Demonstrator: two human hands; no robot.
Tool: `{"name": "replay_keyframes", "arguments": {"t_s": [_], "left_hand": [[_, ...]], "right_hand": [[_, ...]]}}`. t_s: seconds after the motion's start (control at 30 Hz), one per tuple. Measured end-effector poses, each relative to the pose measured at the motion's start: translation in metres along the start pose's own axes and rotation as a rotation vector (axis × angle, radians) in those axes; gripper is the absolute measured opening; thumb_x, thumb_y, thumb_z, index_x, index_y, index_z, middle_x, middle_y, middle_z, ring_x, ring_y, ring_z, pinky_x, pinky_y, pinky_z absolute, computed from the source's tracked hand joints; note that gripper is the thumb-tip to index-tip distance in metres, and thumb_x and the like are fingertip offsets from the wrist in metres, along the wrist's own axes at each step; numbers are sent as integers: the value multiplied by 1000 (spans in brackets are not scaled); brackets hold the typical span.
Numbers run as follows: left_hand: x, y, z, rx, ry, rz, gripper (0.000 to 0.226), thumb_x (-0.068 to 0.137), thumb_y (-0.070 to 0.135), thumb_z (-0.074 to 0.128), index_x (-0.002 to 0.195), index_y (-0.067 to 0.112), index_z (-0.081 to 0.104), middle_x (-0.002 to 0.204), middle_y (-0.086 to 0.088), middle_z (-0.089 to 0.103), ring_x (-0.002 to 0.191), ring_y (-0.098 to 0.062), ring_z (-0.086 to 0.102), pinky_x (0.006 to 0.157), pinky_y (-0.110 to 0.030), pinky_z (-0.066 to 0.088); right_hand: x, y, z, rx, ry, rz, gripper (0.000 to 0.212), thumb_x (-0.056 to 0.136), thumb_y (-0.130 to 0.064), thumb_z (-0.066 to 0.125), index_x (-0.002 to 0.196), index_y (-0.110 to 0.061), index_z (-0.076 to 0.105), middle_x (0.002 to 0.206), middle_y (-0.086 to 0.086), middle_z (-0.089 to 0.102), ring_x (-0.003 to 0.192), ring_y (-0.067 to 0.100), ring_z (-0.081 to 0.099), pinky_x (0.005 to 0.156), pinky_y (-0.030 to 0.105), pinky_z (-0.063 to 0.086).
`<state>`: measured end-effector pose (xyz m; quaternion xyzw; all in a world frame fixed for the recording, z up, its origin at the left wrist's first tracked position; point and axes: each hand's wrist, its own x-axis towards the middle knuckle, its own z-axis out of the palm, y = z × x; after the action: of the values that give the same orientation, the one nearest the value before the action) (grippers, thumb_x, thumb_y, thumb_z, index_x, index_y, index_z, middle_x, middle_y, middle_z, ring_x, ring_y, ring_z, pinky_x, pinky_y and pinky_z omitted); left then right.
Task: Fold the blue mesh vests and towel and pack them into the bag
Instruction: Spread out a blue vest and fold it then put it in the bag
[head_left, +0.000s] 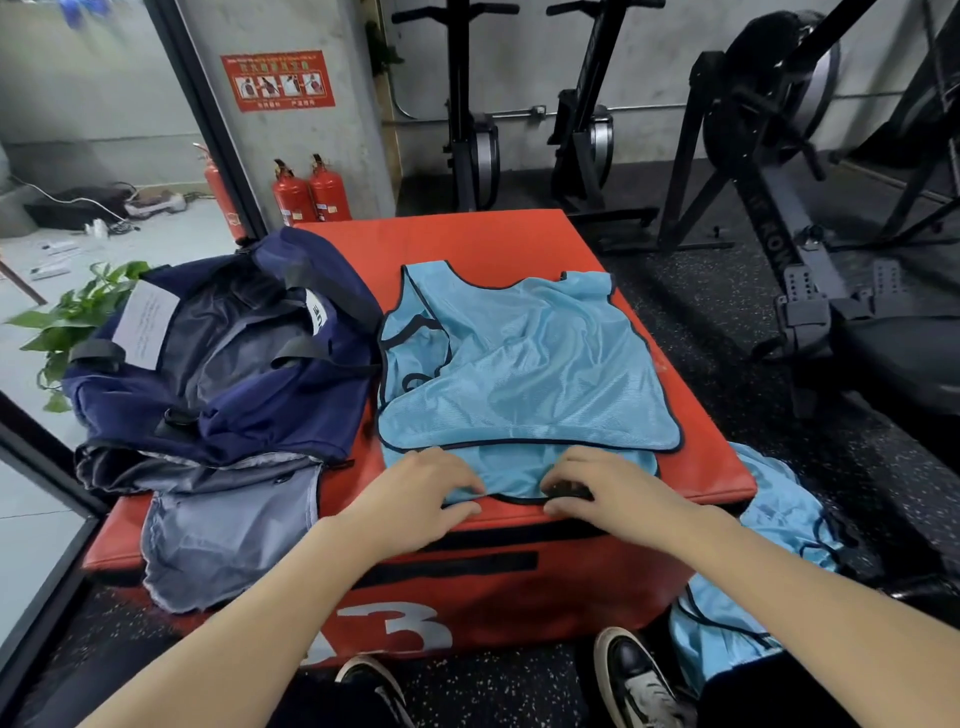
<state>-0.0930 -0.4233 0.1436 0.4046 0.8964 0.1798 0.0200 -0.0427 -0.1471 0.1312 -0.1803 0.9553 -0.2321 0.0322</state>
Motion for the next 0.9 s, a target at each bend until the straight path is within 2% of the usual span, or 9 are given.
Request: {"name": "replay_keyframes", "arguments": {"t_s": [0.2,0.33,0.47,0.53,0.6,0.63,0.73,0.83,0.9], "left_hand": [[-15,-26,-18,20,-27,-160,31,87,55,61,112,38,69,110,23,65,101,3,58,94,-26,49],[-33,-35,-26,-40,-12,-264,42,76,72,66,105,41,69,98,24,65,91,5,58,82,-19,50],[-46,-37,-26,-97,-18,-288,64,62,84,67,108,40,69,104,26,66,99,8,58,89,-17,44],[-49,-34,-22,-42,21,-261,51,71,72,72,106,34,71,98,25,65,94,6,57,91,-21,43],[-49,-25,-19,-39,113,-250,20,79,47,78,91,34,69,88,20,63,85,1,55,86,-23,42],[-48,-20,-19,-57,150,-257,15,78,36,78,83,36,64,85,16,62,82,-3,54,83,-25,42],[-41,-3,-19,-144,201,-278,24,71,15,68,73,33,53,76,10,57,77,-8,51,73,-26,43],[-36,4,-19,-138,177,-240,26,71,16,69,83,38,60,69,10,52,79,-9,47,77,-16,36],[-35,0,-18,-111,163,-189,18,74,33,68,90,41,66,65,9,49,77,-8,47,85,-16,33]], "right_hand": [[-5,7,4,-59,24,-13,18,98,-39,58,107,-28,69,104,-15,63,102,3,56,93,25,45],[-8,8,9,-196,49,-46,16,102,-34,49,104,-23,60,102,-9,58,99,10,52,90,27,43],[-11,12,-12,-186,45,104,9,103,-31,43,96,-27,47,92,-9,56,87,14,53,79,32,43],[-16,18,-25,-181,66,198,7,104,-31,40,99,-29,43,85,-7,60,78,16,57,71,37,45],[-23,21,-33,-141,113,236,4,105,-31,41,102,-31,43,79,-11,59,68,4,56,66,35,43],[-26,21,-35,-100,140,239,1,104,-32,44,104,-31,45,80,-14,59,66,0,55,65,31,41],[-36,24,-36,-22,251,195,14,100,-28,55,113,-25,59,97,-18,64,80,-2,56,79,27,46],[-43,30,-34,-106,279,72,15,98,-22,60,110,-20,69,94,-14,62,84,-2,53,82,21,44],[-47,30,-32,-143,275,34,13,97,-20,62,107,-19,71,89,-17,56,83,-1,52,79,13,37]]}}
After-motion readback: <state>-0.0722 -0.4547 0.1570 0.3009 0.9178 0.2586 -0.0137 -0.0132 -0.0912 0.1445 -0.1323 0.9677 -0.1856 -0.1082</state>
